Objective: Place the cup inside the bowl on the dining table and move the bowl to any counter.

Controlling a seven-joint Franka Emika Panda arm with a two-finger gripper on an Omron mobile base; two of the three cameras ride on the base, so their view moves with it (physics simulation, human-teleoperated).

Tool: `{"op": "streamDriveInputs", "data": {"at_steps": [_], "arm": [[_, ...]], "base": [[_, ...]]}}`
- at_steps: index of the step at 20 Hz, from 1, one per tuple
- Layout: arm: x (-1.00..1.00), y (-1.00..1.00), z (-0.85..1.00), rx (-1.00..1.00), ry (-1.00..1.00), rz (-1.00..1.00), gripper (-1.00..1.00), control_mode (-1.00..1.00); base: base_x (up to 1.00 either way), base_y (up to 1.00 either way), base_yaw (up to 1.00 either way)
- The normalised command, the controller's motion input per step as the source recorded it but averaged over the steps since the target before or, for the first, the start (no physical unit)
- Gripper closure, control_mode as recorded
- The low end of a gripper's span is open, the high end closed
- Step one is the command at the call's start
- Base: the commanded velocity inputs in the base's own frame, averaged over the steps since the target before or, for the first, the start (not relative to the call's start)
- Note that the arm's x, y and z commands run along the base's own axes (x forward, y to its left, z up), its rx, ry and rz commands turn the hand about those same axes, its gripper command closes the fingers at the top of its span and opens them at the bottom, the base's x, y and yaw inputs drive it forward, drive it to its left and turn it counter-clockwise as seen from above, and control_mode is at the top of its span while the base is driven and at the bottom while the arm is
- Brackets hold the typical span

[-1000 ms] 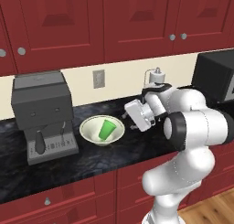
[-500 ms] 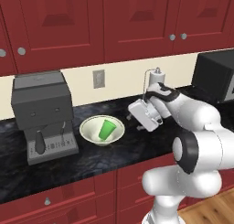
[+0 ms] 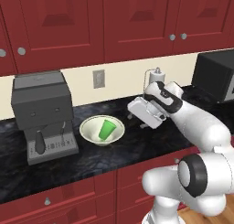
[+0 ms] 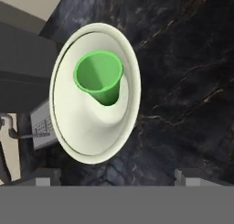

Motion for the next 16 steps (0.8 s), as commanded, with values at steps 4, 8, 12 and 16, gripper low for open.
{"op": "streamDriveInputs", "data": {"at_steps": [4, 8, 12, 16], "arm": [[-0.36, 0.0, 0.26, -0.08, 0.0, 0.0, -1.0, -1.0], [-0.42, 0.0, 0.25, -0.06, 0.0, 0.0, -1.0, -1.0], [-0.42, 0.0, 0.24, -0.06, 0.0, 0.0, -1.0, -1.0], [-0.44, 0.0, 0.22, -0.07, 0.0, 0.0, -1.0, -1.0]], "base": [[0.0, 0.0, 0.0], [0.0, 0.0, 0.0], [0.0, 0.0, 0.0], [0.0, 0.0, 0.0]]}}
